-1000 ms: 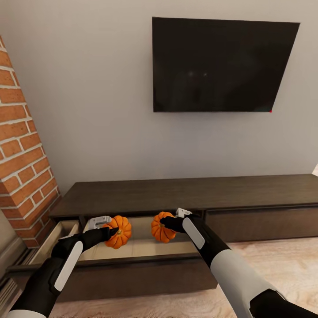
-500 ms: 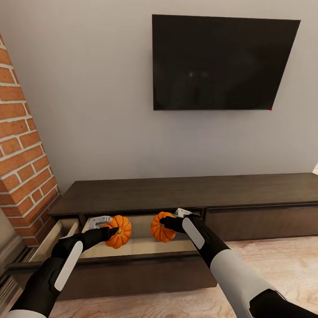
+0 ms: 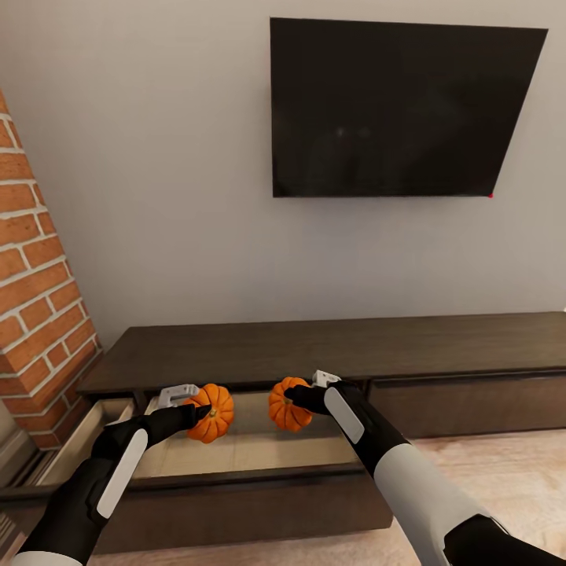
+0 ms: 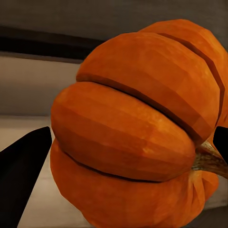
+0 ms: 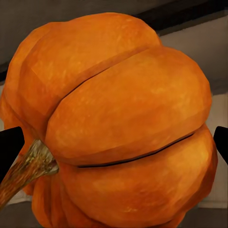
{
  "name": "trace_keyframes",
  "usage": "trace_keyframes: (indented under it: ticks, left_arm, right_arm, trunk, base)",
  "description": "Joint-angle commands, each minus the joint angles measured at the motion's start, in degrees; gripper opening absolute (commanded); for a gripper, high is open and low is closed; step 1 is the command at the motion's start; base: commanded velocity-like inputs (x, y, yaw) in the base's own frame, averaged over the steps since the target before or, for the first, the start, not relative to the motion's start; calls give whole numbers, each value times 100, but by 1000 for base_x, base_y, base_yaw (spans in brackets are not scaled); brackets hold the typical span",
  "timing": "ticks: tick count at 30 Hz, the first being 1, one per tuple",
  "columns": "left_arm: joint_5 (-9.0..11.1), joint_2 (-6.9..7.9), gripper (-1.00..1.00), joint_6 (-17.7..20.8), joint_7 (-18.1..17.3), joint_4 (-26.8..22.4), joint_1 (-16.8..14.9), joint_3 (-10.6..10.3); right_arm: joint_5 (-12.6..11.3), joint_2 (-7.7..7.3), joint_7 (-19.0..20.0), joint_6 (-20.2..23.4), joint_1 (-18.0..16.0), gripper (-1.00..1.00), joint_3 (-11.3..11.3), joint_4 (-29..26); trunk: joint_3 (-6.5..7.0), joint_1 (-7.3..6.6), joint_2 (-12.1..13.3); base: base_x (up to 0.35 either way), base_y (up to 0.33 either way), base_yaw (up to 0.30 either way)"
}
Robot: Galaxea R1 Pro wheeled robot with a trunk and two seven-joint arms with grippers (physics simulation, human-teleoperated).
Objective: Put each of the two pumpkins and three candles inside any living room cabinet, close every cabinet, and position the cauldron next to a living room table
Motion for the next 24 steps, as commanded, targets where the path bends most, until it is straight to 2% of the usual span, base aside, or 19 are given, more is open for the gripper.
trace_keyframes:
  ticks: [1, 7, 19, 24]
  left_arm:
    - [-18, 4, -100, 21, -4, -7, -3, -4]
    - [-18, 4, -100, 21, -5, -21, -3, -5]
    - [-18, 4, -100, 21, -4, -11, -3, -5]
    - [-18, 4, -100, 20, -4, -7, -3, -5]
  right_arm:
    - [-64, -3, -62, 7, -4, -100, 20, -9]
    - [-64, -3, -59, 7, -4, -100, 20, -9]
    - [-64, -1, -58, 7, -4, -100, 20, -9]
    - [-64, 3, -58, 7, -4, -100, 20, -9]
  trunk:
    - [-6, 0, -3]
    - [-6, 0, -3]
    - [-221, 263, -484]
    - [-330, 287, -511]
  base:
    - [78, 0, 0]
    - [25, 0, 0]
    - [1, 0, 0]
    - [0, 0, 0]
